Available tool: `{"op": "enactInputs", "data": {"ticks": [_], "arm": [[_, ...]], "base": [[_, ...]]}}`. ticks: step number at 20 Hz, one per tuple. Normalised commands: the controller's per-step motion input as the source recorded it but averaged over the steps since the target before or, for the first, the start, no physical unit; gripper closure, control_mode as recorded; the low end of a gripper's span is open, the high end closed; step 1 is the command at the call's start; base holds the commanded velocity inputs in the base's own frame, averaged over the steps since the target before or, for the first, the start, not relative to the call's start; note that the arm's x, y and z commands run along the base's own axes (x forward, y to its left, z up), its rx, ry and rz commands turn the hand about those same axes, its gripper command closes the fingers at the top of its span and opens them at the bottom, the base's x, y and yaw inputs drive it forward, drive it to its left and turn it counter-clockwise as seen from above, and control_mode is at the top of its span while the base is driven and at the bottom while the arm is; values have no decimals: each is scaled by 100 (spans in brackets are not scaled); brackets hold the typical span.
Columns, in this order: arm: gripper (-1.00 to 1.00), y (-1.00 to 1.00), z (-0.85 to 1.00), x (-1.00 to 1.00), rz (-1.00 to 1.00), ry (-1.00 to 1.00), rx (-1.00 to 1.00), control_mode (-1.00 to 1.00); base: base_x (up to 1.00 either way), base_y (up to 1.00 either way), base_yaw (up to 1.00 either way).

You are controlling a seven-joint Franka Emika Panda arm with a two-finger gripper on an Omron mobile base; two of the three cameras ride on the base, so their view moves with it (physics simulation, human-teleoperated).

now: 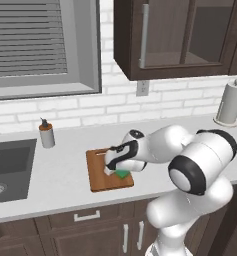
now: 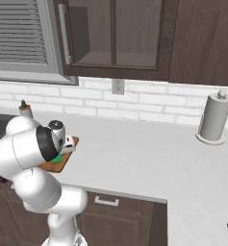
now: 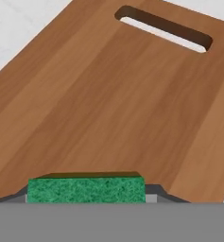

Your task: Pick up the sponge from the counter and clean the cutting board by briefly scrubbing or pressing down on the cutting board. Once finished, release the sponge.

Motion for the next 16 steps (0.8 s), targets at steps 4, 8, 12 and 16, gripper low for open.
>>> {"op": "enactInputs", "data": {"ticks": [4, 8, 12, 16], "arm": [[100, -5, 0, 46, 0, 0, 0, -100], [100, -5, 0, 57, 0, 0, 0, -100], [100, -3, -1, 63, 0, 0, 2, -100], [100, 0, 0, 50, 1, 0, 0, -100]], "base": [[0, 0, 0], [0, 0, 0], [0, 0, 0], [0, 0, 0]]}}
